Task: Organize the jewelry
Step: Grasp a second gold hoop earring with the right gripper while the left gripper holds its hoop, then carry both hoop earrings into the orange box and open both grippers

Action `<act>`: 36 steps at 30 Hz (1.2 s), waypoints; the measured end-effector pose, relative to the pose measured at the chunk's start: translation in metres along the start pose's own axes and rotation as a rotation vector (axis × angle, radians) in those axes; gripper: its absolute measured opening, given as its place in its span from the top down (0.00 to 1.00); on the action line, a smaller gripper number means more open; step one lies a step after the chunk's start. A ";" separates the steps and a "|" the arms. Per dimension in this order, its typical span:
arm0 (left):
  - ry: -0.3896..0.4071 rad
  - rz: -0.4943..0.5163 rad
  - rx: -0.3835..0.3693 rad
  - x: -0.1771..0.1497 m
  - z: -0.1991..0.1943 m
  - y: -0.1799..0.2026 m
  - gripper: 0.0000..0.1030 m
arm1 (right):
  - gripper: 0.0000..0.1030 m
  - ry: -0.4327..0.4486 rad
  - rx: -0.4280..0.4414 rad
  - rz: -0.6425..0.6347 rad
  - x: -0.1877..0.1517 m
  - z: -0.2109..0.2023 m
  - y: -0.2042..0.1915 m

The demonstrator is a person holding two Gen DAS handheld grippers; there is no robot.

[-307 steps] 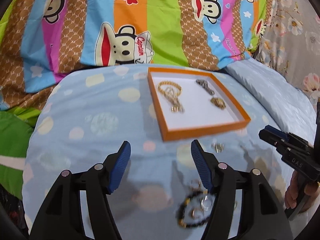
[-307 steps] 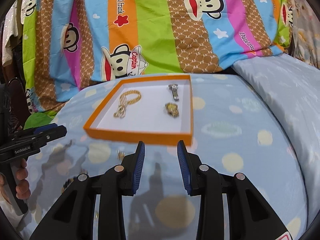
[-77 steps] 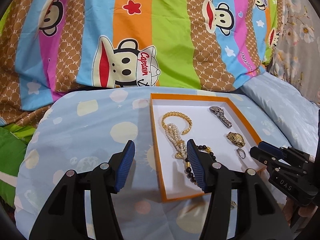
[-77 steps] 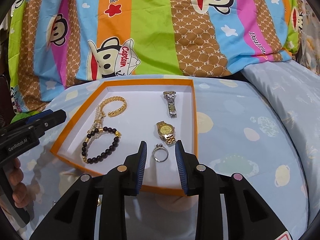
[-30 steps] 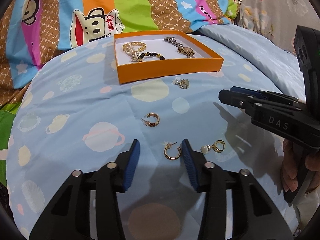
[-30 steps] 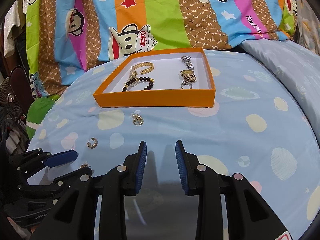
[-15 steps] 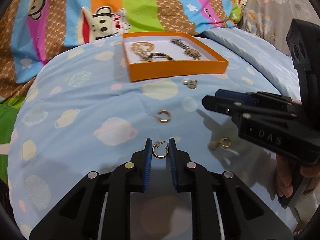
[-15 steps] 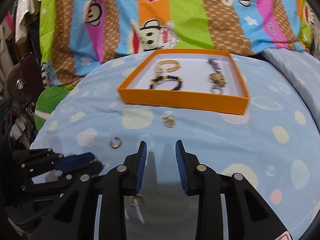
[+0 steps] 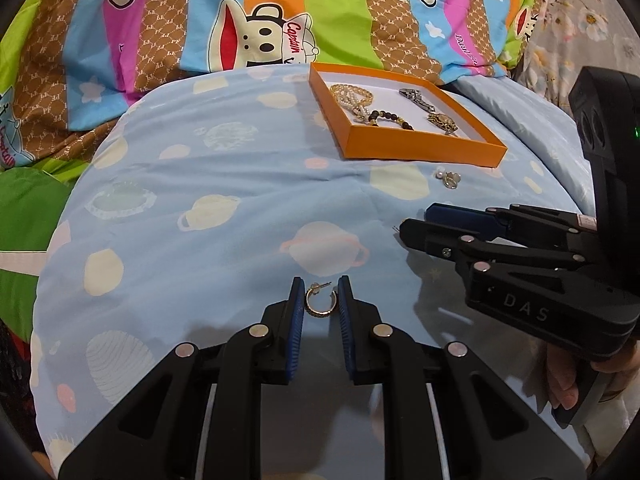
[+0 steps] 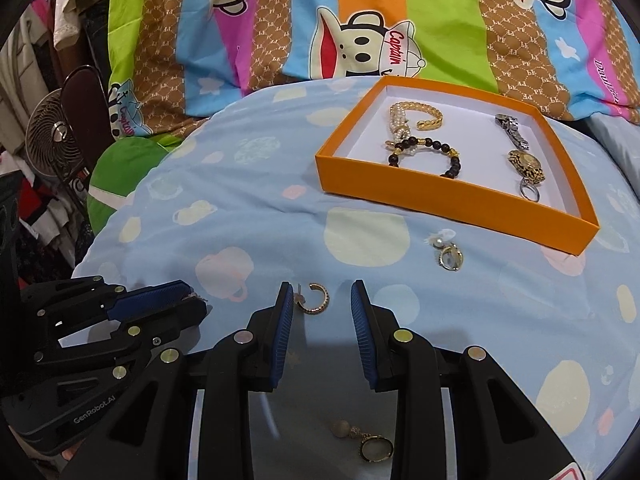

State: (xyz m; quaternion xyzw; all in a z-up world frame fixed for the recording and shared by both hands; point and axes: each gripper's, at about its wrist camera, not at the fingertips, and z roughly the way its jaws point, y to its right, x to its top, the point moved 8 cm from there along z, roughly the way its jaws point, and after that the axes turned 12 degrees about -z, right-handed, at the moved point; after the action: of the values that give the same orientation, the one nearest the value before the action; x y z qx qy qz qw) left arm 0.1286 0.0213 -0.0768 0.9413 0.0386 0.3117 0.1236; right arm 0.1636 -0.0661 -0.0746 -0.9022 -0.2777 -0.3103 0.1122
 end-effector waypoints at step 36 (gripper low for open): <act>0.076 0.100 -0.144 0.144 0.039 0.094 0.84 | 0.84 0.102 -0.148 0.173 0.078 -0.019 0.163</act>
State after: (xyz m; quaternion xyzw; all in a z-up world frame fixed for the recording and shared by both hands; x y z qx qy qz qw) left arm 0.2672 -0.0567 -0.0001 0.9183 -0.0263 0.3548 0.1735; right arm 0.2979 -0.1737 -0.0161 -0.9117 -0.1691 -0.3647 0.0854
